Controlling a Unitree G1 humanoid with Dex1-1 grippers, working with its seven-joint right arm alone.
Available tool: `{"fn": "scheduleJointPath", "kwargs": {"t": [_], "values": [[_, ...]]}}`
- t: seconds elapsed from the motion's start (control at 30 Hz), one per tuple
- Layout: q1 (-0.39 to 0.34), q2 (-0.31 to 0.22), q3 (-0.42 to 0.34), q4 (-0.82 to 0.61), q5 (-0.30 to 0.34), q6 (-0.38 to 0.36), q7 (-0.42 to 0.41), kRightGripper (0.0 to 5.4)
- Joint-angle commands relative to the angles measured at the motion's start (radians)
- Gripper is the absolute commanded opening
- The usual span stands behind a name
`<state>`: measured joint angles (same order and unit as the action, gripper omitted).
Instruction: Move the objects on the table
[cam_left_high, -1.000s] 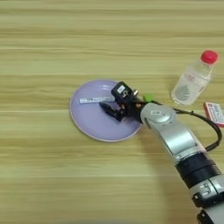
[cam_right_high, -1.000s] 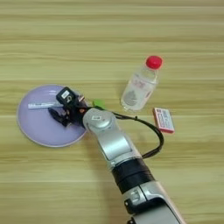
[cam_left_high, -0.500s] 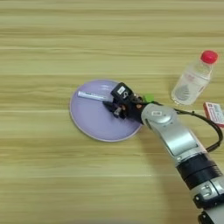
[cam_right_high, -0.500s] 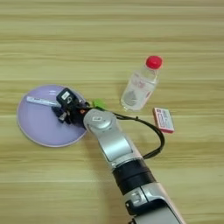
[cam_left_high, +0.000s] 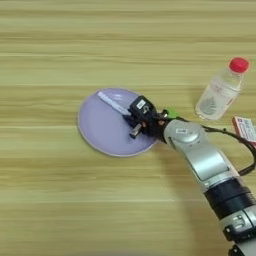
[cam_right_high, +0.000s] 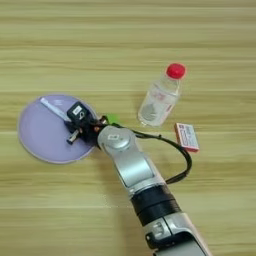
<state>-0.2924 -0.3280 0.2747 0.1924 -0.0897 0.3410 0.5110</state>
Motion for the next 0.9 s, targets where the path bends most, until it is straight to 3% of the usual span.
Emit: {"fn": "scheduleJointPath", "kwargs": {"t": [0.03, 0.37, 0.7, 0.9], "values": [[0.025, -0.014, 0.002, -0.002, -0.007, 0.061, 0.012, 0.78], [0.029, 0.003, -0.042, -0.053, 0.028, 0.088, 0.004, 0.77], [0.059, 0.006, -0.138, -0.253, 0.082, 0.168, -0.024, 0.77], [0.054, 0.012, -0.161, -0.29, 0.09, 0.194, -0.03, 0.77]]}}
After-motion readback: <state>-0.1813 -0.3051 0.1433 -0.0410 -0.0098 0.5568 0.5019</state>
